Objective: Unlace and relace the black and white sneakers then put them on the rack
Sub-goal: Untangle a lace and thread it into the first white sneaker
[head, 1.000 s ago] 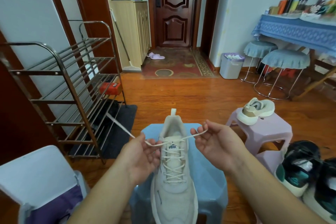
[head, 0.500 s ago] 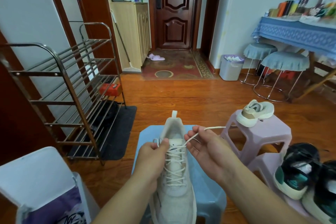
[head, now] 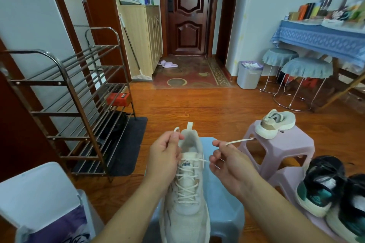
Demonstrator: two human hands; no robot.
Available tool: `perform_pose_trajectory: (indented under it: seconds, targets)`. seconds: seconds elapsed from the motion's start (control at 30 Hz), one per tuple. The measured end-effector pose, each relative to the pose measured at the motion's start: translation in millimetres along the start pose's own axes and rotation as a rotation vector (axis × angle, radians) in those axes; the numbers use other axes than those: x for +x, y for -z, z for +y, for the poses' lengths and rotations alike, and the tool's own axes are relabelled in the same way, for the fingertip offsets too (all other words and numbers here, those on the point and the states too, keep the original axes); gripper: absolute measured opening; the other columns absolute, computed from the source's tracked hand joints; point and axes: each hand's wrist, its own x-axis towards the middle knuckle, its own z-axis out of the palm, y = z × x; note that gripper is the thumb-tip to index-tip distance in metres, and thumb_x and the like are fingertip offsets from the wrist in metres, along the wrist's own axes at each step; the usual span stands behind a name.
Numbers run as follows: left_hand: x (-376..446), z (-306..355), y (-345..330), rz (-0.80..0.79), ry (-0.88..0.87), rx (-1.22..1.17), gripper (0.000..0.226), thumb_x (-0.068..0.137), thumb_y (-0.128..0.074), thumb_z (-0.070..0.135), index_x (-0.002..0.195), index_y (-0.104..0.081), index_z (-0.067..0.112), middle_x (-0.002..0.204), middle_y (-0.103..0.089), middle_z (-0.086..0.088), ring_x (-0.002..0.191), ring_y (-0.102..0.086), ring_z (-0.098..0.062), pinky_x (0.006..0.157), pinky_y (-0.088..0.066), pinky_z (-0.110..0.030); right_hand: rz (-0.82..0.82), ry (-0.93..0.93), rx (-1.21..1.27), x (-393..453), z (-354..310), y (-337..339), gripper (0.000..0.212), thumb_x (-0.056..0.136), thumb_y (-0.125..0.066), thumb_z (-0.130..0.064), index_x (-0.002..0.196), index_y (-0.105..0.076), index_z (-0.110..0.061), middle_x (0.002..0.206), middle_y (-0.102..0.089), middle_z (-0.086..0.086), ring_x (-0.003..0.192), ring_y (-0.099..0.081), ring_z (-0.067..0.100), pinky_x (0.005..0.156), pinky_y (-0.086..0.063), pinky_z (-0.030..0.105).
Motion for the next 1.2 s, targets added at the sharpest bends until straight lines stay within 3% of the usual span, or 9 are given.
perform_pose_trajectory:
  seconds: [0.1,0.2,0.4,0.53,0.67,0.8,0.97,1.07,1.2]
  targets:
    - [8,-6,-2,-0.252,-0.175,0.495,0.028,0.106,-0.048,0.033,0.087,-0.065,0.022,0.065,-0.053,0.014,0.062,-0.050,-0.006,0.060,-0.043,-0.028,-0.026,0.151,-0.196,-4,-10,2,0.022,0.107,-0.044,-0.019,0.111,-0.063,-0.008,0.063,-0.058,0.002,0.063,-0.058,0.015,0.065,-0.041,0.028]
    - [7,-5,-11,-0.381,-0.266,0.772,0.025,0.102,-0.043,0.043,0.089,-0.059,0.029,0.094,-0.056,0.008,0.088,-0.058,-0.018,0.077,-0.048,-0.041,-0.108,0.443,-0.447,-15,-21,-15,0.024,0.105,-0.049,-0.021,0.104,-0.072,-0.014,0.085,-0.076,0.001,0.083,-0.067,0.011,0.069,-0.047,0.026]
    - [9,-7,-7,-0.436,-0.257,0.647,0.030,0.092,-0.043,0.056,0.072,-0.058,0.039,0.102,-0.050,0.028,0.093,-0.057,-0.012,0.083,-0.051,-0.040,-0.237,0.552,-0.563,-12,-24,-36,0.030,0.104,-0.049,-0.009,0.095,-0.074,0.006,0.110,-0.073,0.006,0.077,-0.068,0.003,0.055,-0.048,0.016]
    - [12,-3,-5,-0.391,-0.037,0.417,0.039,0.097,-0.048,0.049,0.077,-0.073,0.026,0.086,-0.067,0.007,0.079,-0.063,-0.016,0.083,-0.053,-0.047,-0.255,0.621,-0.795,1,-25,-28,0.035,0.107,-0.044,-0.020,0.097,-0.075,-0.007,0.129,-0.063,-0.014,0.101,-0.069,0.008,0.066,-0.056,0.028]
    - [13,9,2,-0.417,0.126,0.267,0.045,0.101,-0.055,0.042,0.062,-0.070,0.023,0.063,-0.050,0.004,0.062,-0.046,-0.014,0.069,-0.036,-0.035,-0.237,0.734,-1.128,3,-21,-13,0.022,0.105,-0.047,-0.026,0.112,-0.068,-0.023,0.098,-0.070,-0.013,0.086,-0.065,-0.007,0.072,-0.044,0.009]
    - [16,9,7,-0.429,0.132,0.242,0.051,0.092,-0.057,0.047,0.073,-0.059,-0.001,0.068,-0.045,-0.008,0.067,-0.040,-0.021,0.069,-0.033,-0.040,-0.068,1.032,-1.456,11,-22,-10,0.024,0.103,-0.046,-0.034,0.100,-0.067,-0.024,0.080,-0.066,-0.008,0.072,-0.060,0.012,0.067,-0.049,0.036]
    - [16,8,16,-0.454,0.085,0.176,0.020,0.098,-0.064,0.018,0.087,-0.081,0.017,0.075,-0.063,-0.005,0.074,-0.052,-0.018,0.075,-0.041,-0.036,-0.233,0.569,-1.357,12,-29,-15,0.020,0.097,-0.059,-0.028,0.085,-0.075,-0.033,0.059,-0.059,-0.011,0.053,-0.049,0.005,0.050,-0.036,0.020]
    - [17,7,23,-0.510,0.085,0.162,0.012,0.092,-0.072,0.014,0.091,-0.083,0.019,0.089,-0.075,-0.008,0.084,-0.062,-0.012,0.085,-0.048,-0.033,-0.307,0.533,-1.266,13,-25,-12,0.023,0.095,-0.062,-0.023,0.087,-0.078,-0.038,0.076,-0.066,-0.011,0.062,-0.053,0.012,0.058,-0.044,0.033]
    - [18,5,27,-0.476,-0.044,0.217,0.023,0.085,-0.077,-0.001,0.082,-0.083,0.021,0.090,-0.074,0.002,0.089,-0.069,-0.015,0.088,-0.056,-0.039,-0.401,0.451,-1.147,12,-28,-9,0.018,0.097,-0.064,-0.015,0.097,-0.081,-0.024,0.069,-0.066,-0.014,0.054,-0.048,-0.002,0.054,-0.038,0.017]
